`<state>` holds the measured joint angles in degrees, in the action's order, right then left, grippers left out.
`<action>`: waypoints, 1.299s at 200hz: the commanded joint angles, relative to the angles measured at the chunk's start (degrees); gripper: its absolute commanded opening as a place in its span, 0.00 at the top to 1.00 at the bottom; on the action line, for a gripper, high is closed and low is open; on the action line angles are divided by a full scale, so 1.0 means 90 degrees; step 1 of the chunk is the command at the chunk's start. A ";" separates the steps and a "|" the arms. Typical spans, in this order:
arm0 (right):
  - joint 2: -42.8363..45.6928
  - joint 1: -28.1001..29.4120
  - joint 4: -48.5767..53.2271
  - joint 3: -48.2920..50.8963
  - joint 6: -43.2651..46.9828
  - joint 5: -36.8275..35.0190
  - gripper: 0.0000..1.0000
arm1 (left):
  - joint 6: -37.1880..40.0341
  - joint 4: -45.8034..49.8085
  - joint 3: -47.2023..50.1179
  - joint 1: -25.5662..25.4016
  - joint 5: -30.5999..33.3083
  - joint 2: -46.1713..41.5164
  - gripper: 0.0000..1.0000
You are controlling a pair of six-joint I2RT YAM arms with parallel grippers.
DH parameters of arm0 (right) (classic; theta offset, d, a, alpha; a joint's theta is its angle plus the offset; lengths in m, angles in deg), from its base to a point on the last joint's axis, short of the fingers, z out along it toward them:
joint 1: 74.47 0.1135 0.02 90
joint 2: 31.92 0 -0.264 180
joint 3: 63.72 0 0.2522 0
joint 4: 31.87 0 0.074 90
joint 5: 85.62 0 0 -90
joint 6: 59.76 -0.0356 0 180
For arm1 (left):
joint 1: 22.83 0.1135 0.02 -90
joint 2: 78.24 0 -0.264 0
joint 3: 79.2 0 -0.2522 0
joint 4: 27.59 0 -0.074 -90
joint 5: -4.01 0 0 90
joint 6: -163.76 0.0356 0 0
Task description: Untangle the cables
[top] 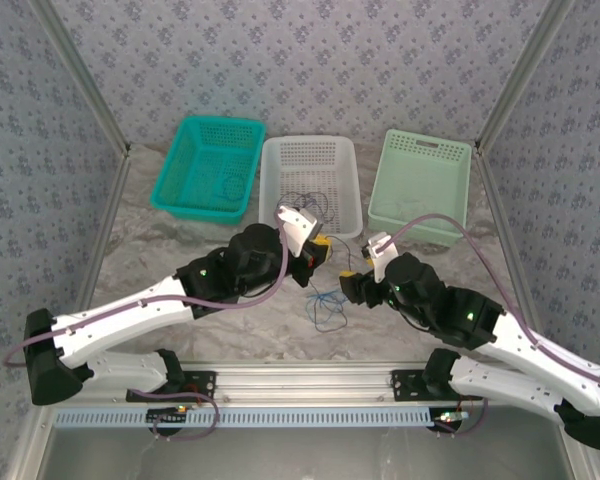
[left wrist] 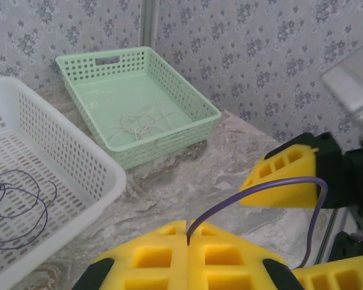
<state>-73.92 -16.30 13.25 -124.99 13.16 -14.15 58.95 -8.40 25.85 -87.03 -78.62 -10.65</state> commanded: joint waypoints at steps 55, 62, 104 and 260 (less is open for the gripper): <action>-0.0160 -0.0082 -0.1208 0.0710 0.0263 -0.0107 0.79 | 0.0012 0.0184 -0.0183 -0.0190 0.0101 -0.0152 1.00; -0.0120 -0.0088 -0.1216 0.0634 0.0316 -0.0116 0.90 | -0.0003 0.0215 -0.0146 -0.0190 0.0181 -0.0215 1.00; -0.0205 -0.0167 -0.0380 -0.0709 0.0741 -0.0046 1.00 | -0.0184 0.0333 0.0473 -0.0190 0.1121 -0.0835 0.60; -0.2273 -0.0153 0.0852 -0.5273 0.1699 -0.0371 1.00 | -0.1203 -0.0165 0.2332 -0.0190 0.1224 -0.1541 0.01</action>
<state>-93.99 -17.72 21.18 -167.45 26.16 -13.75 49.40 -6.37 44.97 -88.21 -66.31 -23.74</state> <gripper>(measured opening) 0.063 0.982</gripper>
